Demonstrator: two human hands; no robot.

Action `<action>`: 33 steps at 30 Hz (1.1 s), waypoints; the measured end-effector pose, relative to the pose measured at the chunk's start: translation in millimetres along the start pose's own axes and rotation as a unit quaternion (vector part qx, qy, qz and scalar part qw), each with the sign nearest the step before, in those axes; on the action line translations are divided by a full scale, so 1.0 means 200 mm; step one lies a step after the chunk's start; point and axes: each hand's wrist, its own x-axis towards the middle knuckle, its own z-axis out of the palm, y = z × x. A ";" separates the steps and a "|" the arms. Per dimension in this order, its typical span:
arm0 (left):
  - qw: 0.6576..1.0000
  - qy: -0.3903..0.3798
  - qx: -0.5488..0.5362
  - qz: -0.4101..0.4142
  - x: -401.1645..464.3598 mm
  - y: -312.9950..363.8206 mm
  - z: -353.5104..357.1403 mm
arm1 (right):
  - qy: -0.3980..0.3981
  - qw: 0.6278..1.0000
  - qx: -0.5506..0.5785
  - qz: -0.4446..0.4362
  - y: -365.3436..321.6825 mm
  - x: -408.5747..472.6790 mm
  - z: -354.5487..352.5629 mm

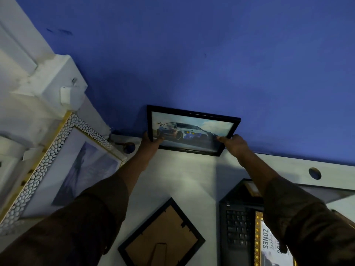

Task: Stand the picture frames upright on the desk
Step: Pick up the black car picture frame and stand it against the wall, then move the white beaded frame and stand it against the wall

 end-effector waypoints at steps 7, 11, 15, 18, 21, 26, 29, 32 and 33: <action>0.998 0.027 -0.010 -0.048 -0.16 -0.05 0.01 | 0.013 0.999 -0.006 -0.038 -0.01 -0.14 -0.09; 0.995 0.034 -0.061 -0.074 -0.32 -0.14 -0.01 | 0.003 0.996 0.031 -0.086 -0.05 -0.31 -0.10; 0.985 0.053 -0.128 -0.099 -0.53 -0.29 -0.05 | -0.046 0.991 0.041 -0.120 -0.10 -0.44 -0.01; 0.978 0.084 -0.159 -0.102 -0.74 -0.44 -0.11 | -0.104 0.982 0.028 -0.155 -0.15 -0.54 0.13; 0.971 0.095 -0.191 -0.109 -0.94 -0.58 -0.18 | -0.178 0.968 0.028 -0.174 -0.20 -0.64 0.30; 0.954 0.136 -0.243 -0.113 -1.20 -0.76 -0.33 | -0.253 0.942 0.016 -0.221 -0.25 -0.71 0.61; 0.936 0.177 -0.283 -0.112 -1.23 -0.86 -0.46 | -0.278 0.932 -0.021 -0.232 -0.33 -0.81 0.76; 0.929 0.231 -0.269 -0.108 -1.20 -0.92 -0.58 | -0.283 0.925 -0.042 -0.248 -0.41 -0.86 0.88; 0.929 0.249 -0.250 -0.109 -1.19 -0.92 -0.61 | -0.280 0.923 -0.055 -0.259 -0.43 -0.87 0.91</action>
